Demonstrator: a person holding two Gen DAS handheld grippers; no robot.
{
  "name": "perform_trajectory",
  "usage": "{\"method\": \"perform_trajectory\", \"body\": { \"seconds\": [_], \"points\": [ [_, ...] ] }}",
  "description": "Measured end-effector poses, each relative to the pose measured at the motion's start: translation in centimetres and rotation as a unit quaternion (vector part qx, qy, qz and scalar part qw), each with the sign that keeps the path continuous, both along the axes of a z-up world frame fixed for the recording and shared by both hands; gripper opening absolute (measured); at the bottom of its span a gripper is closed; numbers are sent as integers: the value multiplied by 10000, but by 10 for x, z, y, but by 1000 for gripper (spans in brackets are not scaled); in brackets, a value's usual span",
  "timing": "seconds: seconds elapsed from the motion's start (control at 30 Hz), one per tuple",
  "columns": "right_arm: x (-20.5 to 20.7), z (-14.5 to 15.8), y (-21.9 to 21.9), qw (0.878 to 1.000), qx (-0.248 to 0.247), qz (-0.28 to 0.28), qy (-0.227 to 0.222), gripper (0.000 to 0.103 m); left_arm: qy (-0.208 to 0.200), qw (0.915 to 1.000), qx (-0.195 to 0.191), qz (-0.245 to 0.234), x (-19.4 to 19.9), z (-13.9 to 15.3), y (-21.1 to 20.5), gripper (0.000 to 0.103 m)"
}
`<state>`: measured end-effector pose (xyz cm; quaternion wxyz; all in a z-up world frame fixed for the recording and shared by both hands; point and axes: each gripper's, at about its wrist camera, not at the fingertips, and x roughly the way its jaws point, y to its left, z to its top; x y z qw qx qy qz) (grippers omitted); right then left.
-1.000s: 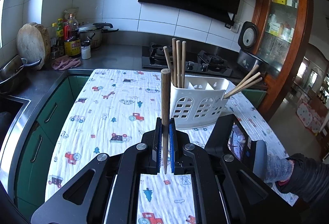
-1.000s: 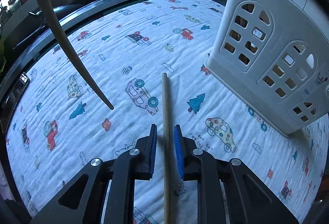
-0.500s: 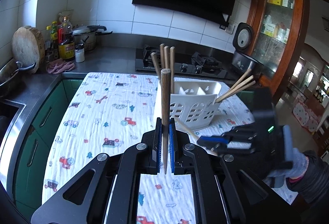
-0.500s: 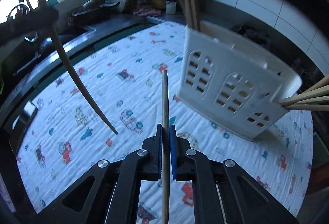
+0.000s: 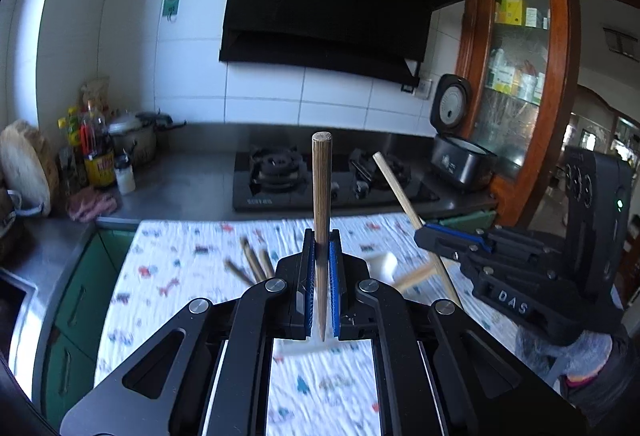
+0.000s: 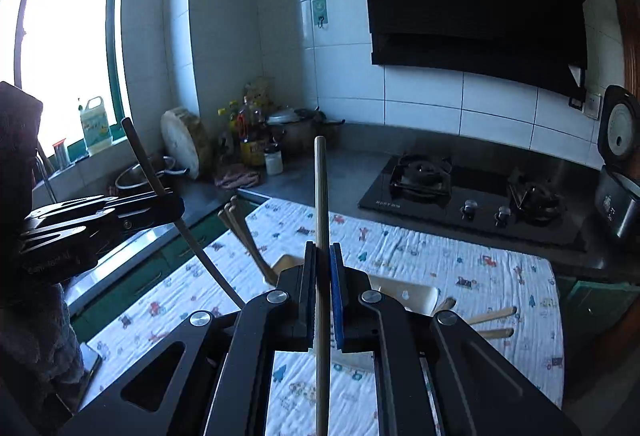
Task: Organize utensils
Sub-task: 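Move both upright chopsticks above the holder's open slots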
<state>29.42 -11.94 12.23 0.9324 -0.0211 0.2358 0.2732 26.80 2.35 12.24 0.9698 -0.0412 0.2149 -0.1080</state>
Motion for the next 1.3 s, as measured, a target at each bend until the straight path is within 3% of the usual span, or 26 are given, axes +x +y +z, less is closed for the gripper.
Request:
{"method": "perform_trajectory", "body": {
  "seconds": [0.17,0.57,0.7,0.8,0.93,1.03,1.2,1.3],
  "points": [
    [27,1,-8,9988,365,-201,-265,7,-212,9996,50,178,24,13,-3,5],
    [77,-20,-19,9825,1201,-710,-1231,7,136,9996,-173,203,65,-20,6,5],
    [81,-28,-14,9747,1155,-974,-1650,5,178,9996,-100,183,68,-27,6,5],
    [80,-33,-10,9758,1007,-976,-1681,3,246,9995,-116,142,72,-31,8,5],
    [81,-37,-11,9842,791,-739,-1398,5,316,9994,-140,56,75,-36,8,5],
    [80,-42,-12,9894,601,-719,-1113,13,361,9993,-122,11,76,-39,5,5],
    [84,-47,-15,9959,331,-739,-407,16,521,9986,-120,23,78,-48,3,6],
    [92,-49,-18,9967,327,-699,248,20,599,9981,-86,55,77,-52,2,6]
  ]
}}
